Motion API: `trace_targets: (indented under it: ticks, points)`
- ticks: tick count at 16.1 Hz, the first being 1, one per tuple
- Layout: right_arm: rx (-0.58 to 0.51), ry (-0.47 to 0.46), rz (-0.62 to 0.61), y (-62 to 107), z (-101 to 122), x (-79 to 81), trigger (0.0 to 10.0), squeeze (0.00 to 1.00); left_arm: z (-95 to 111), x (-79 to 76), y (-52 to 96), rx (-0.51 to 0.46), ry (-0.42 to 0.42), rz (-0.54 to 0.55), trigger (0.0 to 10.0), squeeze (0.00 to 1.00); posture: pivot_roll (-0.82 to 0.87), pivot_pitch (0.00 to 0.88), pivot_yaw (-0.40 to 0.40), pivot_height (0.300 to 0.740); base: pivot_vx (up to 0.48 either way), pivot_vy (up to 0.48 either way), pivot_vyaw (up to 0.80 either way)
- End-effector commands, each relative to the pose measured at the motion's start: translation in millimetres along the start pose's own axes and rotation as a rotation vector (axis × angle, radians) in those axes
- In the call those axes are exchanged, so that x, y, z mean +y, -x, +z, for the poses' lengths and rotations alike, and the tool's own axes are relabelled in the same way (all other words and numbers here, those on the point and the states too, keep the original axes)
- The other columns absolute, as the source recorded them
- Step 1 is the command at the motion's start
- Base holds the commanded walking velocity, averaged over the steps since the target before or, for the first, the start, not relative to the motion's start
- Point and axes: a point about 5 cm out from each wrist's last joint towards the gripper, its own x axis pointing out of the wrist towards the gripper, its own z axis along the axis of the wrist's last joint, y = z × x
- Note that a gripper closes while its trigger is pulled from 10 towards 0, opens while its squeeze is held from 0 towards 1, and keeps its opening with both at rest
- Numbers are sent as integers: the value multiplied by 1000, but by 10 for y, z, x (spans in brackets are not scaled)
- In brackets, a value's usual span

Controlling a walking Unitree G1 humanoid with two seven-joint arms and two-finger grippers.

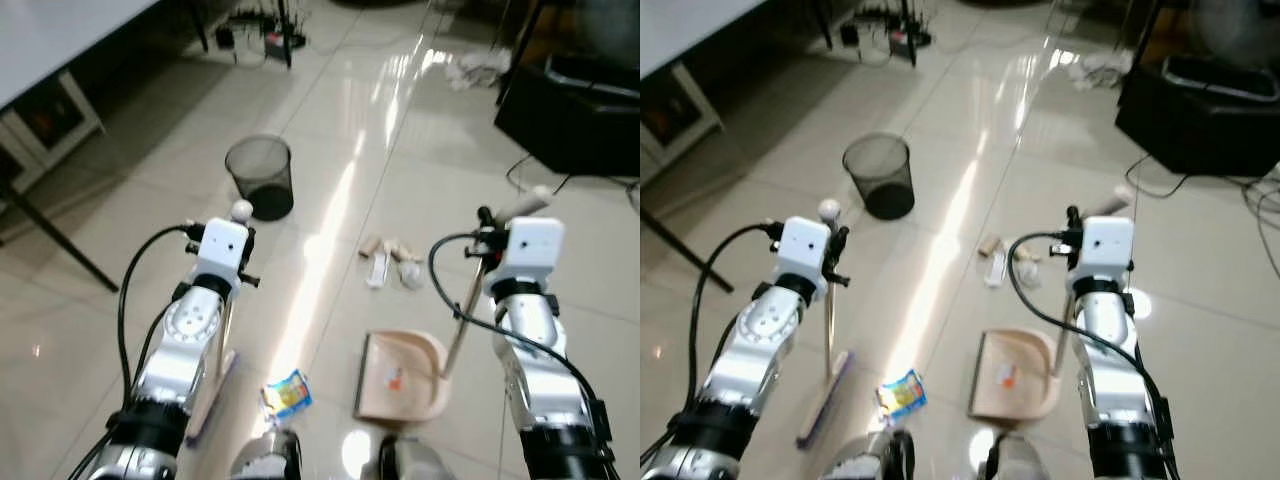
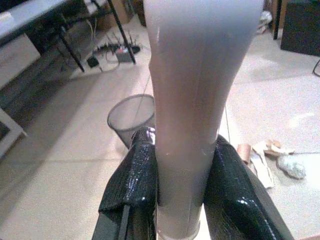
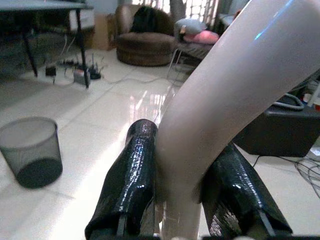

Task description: Sweep floor

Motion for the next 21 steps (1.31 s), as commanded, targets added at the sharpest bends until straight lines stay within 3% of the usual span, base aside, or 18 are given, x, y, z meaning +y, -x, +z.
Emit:
trace_targets:
  ticks: [1, 4, 9, 11, 14, 19, 20, 21]
  points:
    - [-69, 28, 44, -48, 87, 77, 10000, 0, 22, 9, -25, -14, -4, 5, 10000, 0, 47, 294, 64, 740, 0, 0, 0]
    - [-111, 41, 105, -89, 67, 230, 10000, 0, -52, -79, -23, 7, 11, 6, 10000, 0, 53, 309, 60, 740, 0, 0, 0]
    - [-167, 9, 157, -164, 62, 535, 10000, 0, -154, -262, -84, 64, 112, 123, 10000, 0, 63, 321, 65, 740, 0, 0, 0]
    - [-156, 35, 237, -139, -17, 748, 10000, 0, -136, -251, -165, 98, 201, 245, 10000, 0, 66, 320, 72, 740, 0, 0, 0]
    - [-154, 46, 290, -79, -85, 905, 10000, 0, -69, -219, -271, 107, 272, 361, 10000, 0, 60, 321, 76, 740, 0, 0, 0]
    - [-148, 19, 296, -26, -142, 959, 10000, 0, 212, -398, -455, 17, 403, 278, 10000, 0, 57, 330, 82, 740, 0, 0, 0]
    - [-149, -4, 292, -27, -131, 994, 10000, 0, 401, -531, -560, -33, 468, 176, 10000, 0, 54, 331, 83, 740, 0, 0, 0]
    - [-151, -6, 293, -26, -126, 1008, 10000, 0, 477, -584, -596, -50, 494, 145, 10000, 0, 54, 330, 83, 740, 0, 0, 0]
